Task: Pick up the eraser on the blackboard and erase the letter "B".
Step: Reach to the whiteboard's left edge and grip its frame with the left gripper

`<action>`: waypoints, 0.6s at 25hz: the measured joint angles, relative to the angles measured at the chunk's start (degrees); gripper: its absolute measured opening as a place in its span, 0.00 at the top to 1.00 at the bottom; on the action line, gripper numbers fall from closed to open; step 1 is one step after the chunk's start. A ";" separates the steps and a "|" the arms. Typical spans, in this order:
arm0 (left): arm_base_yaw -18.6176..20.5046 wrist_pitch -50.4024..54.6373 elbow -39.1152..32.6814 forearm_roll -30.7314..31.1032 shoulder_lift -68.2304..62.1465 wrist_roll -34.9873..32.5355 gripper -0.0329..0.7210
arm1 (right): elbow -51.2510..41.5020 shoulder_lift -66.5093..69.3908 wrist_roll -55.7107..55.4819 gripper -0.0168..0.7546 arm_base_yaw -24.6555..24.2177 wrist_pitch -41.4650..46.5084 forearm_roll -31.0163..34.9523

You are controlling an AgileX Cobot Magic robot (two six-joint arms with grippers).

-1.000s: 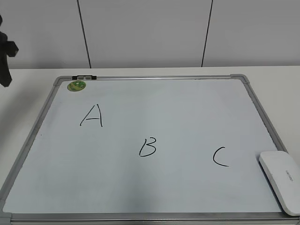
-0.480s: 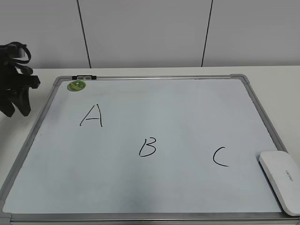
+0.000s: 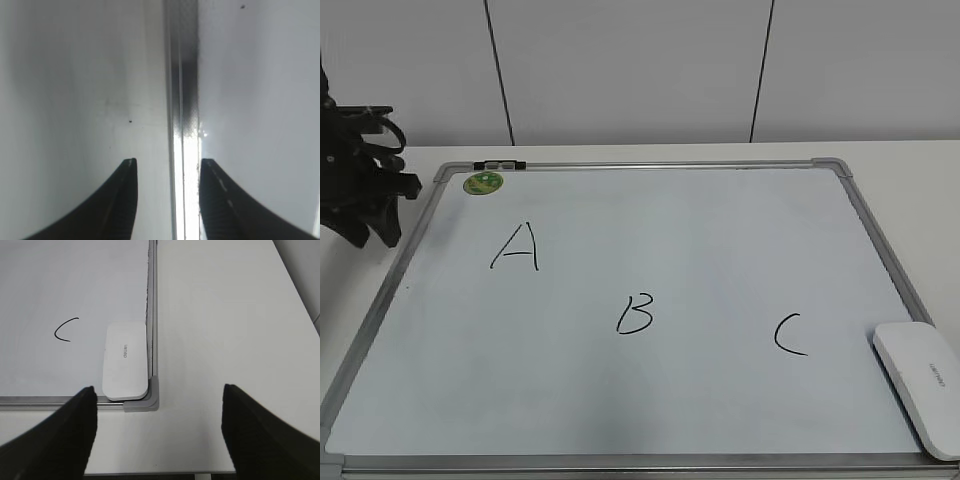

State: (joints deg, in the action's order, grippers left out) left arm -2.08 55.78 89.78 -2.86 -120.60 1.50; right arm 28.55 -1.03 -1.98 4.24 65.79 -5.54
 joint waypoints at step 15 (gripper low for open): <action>0.00 -1.50 0.00 0.65 -3.56 0.00 0.55 | 0.00 0.00 0.00 0.23 0.00 0.00 0.00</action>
State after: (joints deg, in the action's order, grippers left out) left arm -2.08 54.28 89.78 -2.21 -124.16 1.50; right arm 28.55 -1.03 -1.98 4.24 65.79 -5.54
